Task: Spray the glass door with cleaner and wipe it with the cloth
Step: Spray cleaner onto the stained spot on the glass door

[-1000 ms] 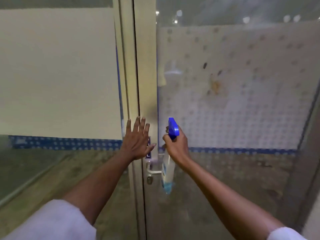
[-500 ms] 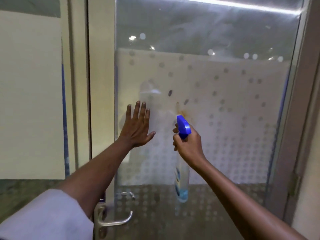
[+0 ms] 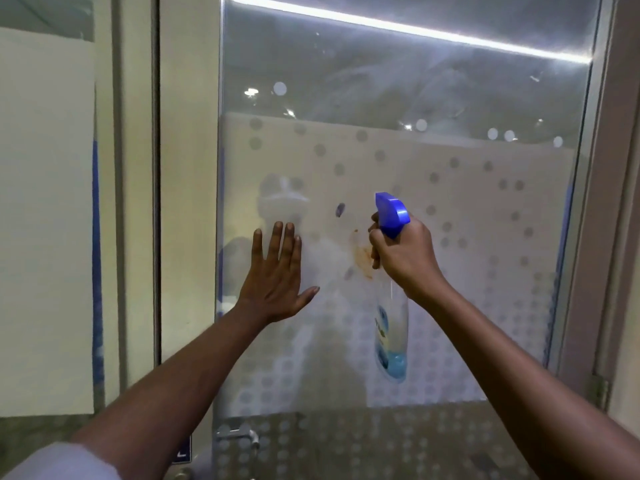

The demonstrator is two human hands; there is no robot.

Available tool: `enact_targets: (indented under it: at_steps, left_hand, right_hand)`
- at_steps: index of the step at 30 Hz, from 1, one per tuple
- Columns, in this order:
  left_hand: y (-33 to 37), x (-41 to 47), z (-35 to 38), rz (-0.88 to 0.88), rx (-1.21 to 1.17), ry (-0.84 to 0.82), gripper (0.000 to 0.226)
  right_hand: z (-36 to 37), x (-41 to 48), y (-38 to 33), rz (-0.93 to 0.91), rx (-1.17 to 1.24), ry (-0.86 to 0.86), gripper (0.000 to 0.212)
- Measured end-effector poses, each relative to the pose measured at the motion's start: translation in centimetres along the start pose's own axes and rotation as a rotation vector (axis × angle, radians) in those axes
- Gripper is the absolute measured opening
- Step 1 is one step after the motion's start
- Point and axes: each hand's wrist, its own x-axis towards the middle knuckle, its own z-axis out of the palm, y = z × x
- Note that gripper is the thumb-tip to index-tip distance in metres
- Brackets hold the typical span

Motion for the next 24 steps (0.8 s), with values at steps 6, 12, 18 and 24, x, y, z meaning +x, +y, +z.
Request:
enact_targets:
  at_steps: [6, 12, 18, 24]
  left_hand:
    - [0.0, 0.0, 0.1, 0.004, -0.004, 0.022, 0.099]
    - [0.0, 0.0, 0.0, -0.001, 0.015, 0.001, 0.099]
    - [0.0, 0.0, 0.0, 0.001, 0.016, 0.010, 0.100]
    - [0.0, 0.0, -0.1, -0.002, 0.026, -0.011, 0.099]
  right_hand:
    - [0.2, 1.1, -0.4, 0.018, -0.099, 0.014, 0.007]
    - [-0.5, 0.9, 0.0, 0.026, -0.169, 0.108, 0.010]
    - [-2.2, 0.0, 1.7, 0.144, -0.140, 0.184, 0.013]
    - [-2.8, -2.1, 3.6, 0.230, -0.225, 0.165, 0.015]
